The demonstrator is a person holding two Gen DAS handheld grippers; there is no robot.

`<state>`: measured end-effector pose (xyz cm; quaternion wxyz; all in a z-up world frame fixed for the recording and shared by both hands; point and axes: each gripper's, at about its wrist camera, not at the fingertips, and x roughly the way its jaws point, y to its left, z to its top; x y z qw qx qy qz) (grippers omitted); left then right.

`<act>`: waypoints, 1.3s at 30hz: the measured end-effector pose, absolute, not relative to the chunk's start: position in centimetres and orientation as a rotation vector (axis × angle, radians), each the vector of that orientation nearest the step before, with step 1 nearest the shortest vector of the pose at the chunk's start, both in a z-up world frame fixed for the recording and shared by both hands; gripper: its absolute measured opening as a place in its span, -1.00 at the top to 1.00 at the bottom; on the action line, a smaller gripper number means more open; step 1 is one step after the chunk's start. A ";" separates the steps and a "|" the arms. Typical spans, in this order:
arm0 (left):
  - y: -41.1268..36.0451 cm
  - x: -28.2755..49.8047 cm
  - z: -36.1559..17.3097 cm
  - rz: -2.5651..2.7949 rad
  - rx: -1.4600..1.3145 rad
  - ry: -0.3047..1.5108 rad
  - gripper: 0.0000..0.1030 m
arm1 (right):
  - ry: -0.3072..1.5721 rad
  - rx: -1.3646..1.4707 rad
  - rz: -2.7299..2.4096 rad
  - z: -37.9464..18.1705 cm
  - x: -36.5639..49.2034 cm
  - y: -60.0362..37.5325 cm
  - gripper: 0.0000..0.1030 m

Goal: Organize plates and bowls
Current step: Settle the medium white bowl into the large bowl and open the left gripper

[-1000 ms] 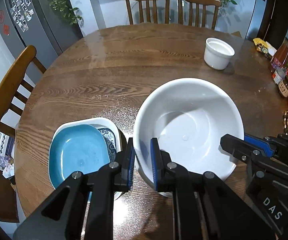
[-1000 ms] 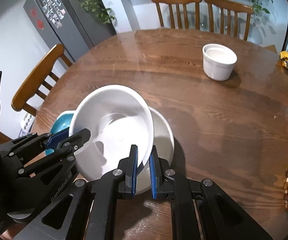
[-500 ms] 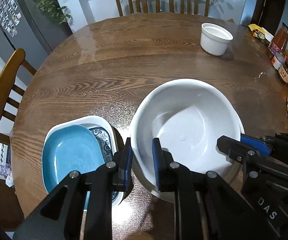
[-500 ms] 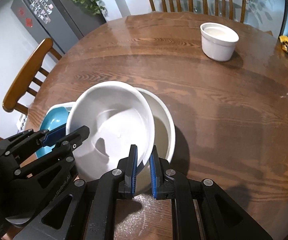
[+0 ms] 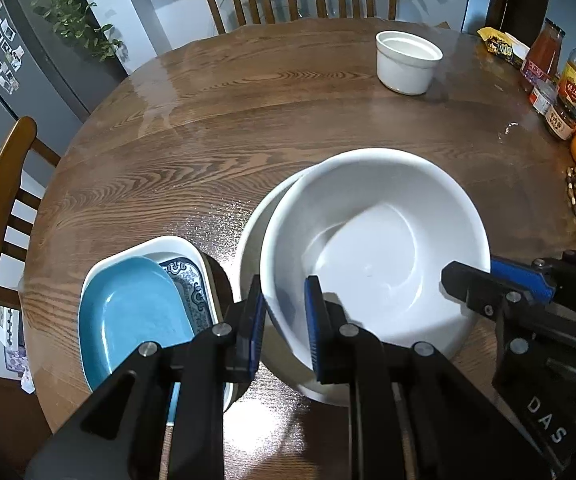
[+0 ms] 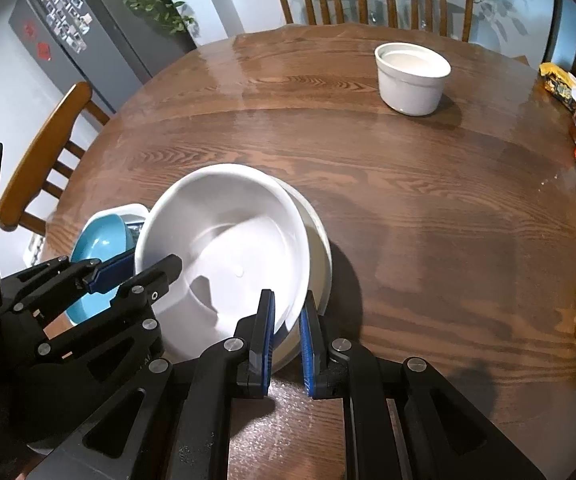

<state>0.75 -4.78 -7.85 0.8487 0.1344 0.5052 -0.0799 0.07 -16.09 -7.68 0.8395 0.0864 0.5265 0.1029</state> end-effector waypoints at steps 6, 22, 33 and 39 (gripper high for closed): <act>-4.9 0.9 -8.2 -0.161 0.294 1.071 0.67 | 1.120 0.175 0.212 -7.9 0.1 -15.7 0.75; -4.6 1.1 -8.2 -0.165 0.283 1.087 0.64 | 1.119 0.153 0.206 -7.7 0.1 -15.4 0.75; -4.4 1.1 -8.2 -0.167 0.279 1.087 0.61 | 1.114 0.140 0.197 -7.6 0.1 -15.2 0.75; -4.4 1.1 -8.2 -0.166 0.279 1.088 0.60 | 1.113 0.140 0.197 -7.6 0.0 -15.2 0.75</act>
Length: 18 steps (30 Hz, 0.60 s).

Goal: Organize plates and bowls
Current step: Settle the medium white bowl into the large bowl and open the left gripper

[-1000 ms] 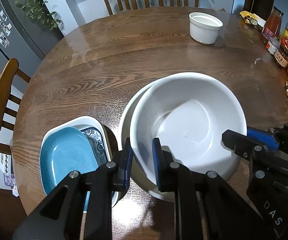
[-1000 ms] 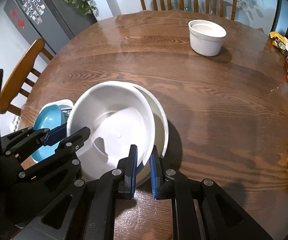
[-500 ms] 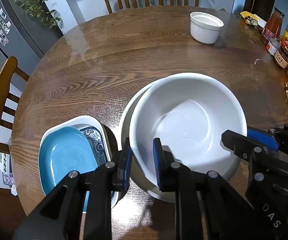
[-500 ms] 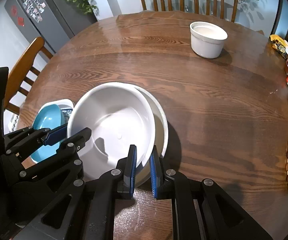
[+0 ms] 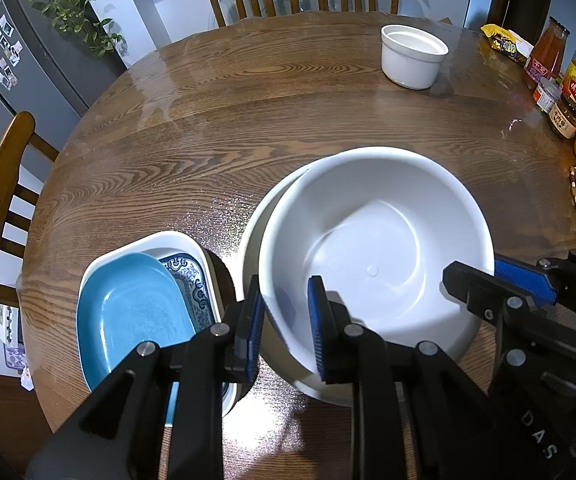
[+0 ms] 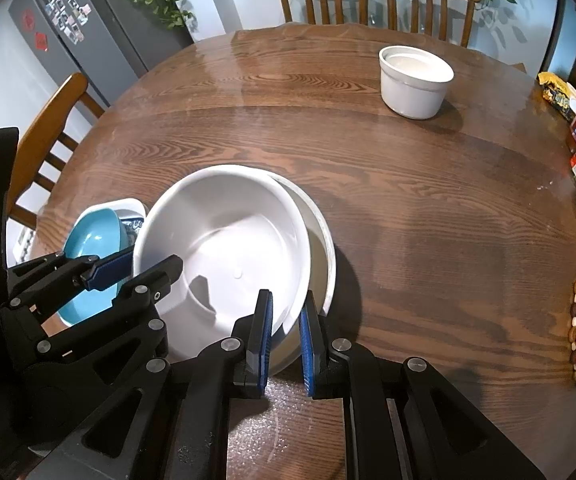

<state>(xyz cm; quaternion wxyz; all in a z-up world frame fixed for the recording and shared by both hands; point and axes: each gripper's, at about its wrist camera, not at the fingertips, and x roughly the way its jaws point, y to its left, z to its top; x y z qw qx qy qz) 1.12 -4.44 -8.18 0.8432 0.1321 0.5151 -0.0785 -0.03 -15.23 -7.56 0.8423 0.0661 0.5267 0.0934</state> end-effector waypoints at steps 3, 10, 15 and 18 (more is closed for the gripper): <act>-4.4 1.1 -8.2 -0.166 0.279 1.087 0.60 | 1.112 0.140 0.196 -7.6 0.0 -15.2 0.75; -4.4 1.1 -8.2 -0.166 0.279 1.087 0.60 | 1.112 0.141 0.197 -7.5 0.0 -15.3 0.75; -4.3 1.1 -8.1 -0.165 0.276 1.085 0.60 | 1.113 0.142 0.197 -7.5 0.0 -15.3 0.75; -4.4 1.1 -8.1 -0.165 0.277 1.085 0.60 | 1.113 0.142 0.196 -7.5 0.0 -15.3 0.75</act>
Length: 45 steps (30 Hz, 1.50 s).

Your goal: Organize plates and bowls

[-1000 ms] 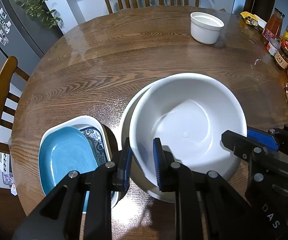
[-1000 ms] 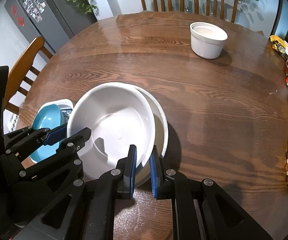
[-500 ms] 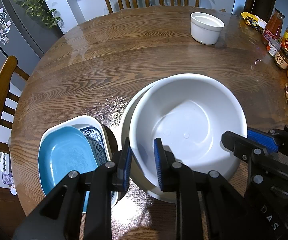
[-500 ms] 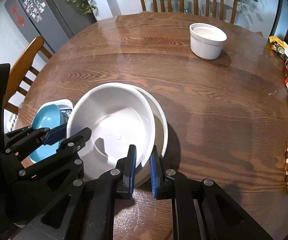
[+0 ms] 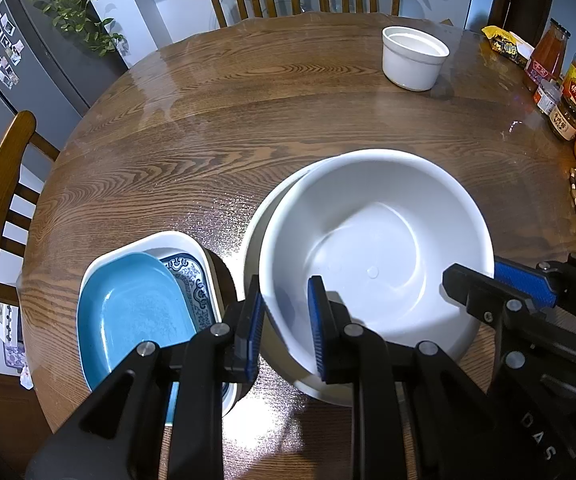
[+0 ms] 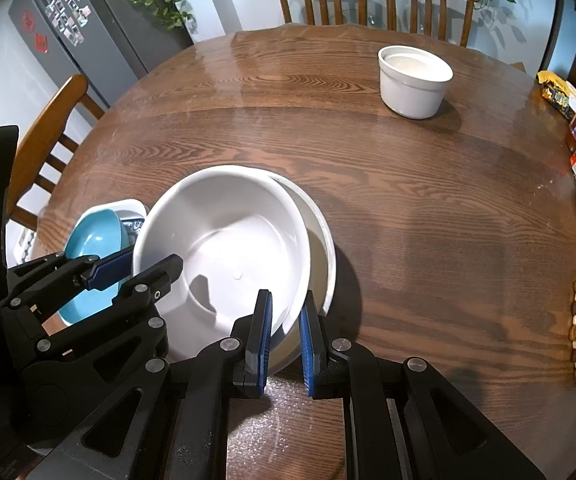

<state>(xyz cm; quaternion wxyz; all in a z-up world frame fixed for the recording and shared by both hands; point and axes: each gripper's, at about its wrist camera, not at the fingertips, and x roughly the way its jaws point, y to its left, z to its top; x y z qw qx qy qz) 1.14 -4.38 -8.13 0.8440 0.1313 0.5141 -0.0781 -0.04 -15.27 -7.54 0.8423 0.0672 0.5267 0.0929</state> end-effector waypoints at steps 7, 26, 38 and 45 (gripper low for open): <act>-4.4 1.2 -8.0 -0.169 0.272 1.080 0.59 | 1.112 0.142 0.197 -7.6 0.0 -15.3 0.75; -4.9 0.2 -6.9 -0.174 0.276 1.034 0.33 | 1.081 0.154 0.181 -6.6 -0.7 -15.7 0.75; -4.6 -1.0 -5.3 -0.148 0.242 0.987 -0.40 | 1.039 0.192 0.187 -5.4 -1.6 -16.6 0.74; -4.6 -1.7 -4.9 -0.122 0.221 0.976 -0.58 | 1.028 0.219 0.159 -5.2 -2.8 -17.9 0.37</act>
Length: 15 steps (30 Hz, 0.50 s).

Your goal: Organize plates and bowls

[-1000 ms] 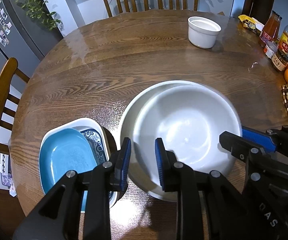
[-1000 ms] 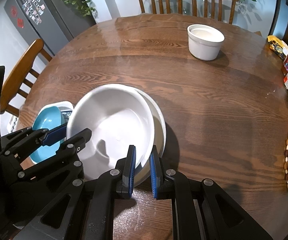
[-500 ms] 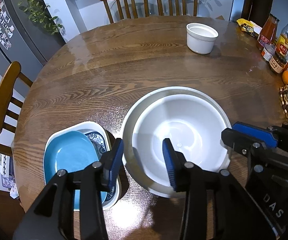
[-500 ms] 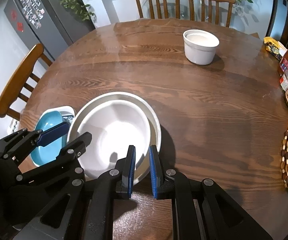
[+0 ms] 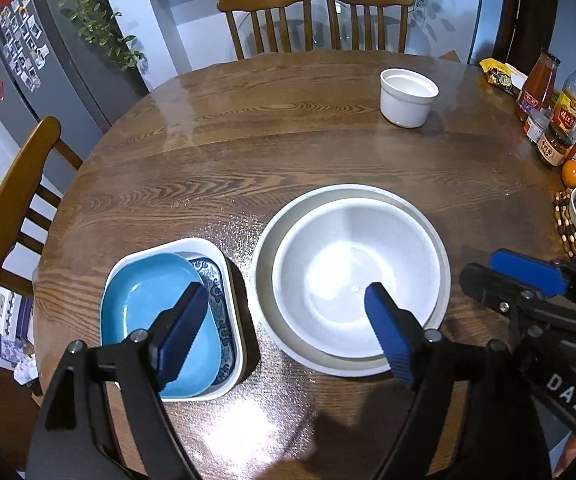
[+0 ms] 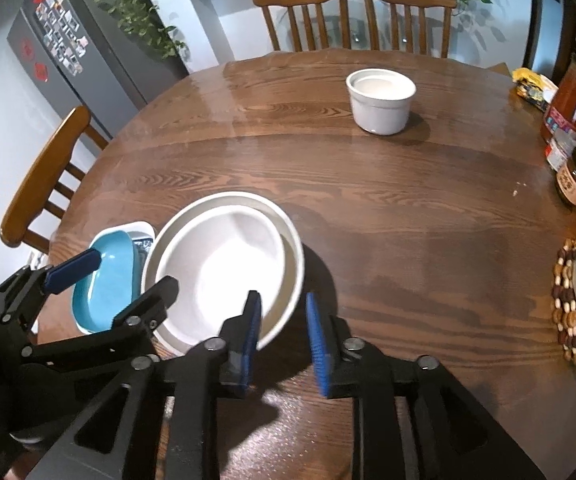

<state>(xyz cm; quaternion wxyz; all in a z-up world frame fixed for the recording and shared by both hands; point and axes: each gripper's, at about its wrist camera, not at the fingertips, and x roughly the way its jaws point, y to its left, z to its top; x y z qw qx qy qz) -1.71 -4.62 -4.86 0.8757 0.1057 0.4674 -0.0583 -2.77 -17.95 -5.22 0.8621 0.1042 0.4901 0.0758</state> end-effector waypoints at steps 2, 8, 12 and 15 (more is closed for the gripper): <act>-4.6 -1.8 -4.9 -0.117 0.215 0.977 -0.61 | 1.022 0.234 0.147 -5.1 -3.1 -18.6 0.16; -5.7 -2.6 -4.2 -0.126 0.209 0.959 -0.71 | 0.995 0.256 0.118 -4.5 -4.3 -20.5 0.01; -6.8 -3.2 -3.5 -0.134 0.215 0.932 -0.76 | 0.974 0.267 0.096 -3.7 -4.8 -22.3 0.01; -7.6 -3.5 -3.1 -0.143 0.220 0.920 -0.79 | 0.944 0.265 0.075 -2.6 -5.1 -23.7 0.01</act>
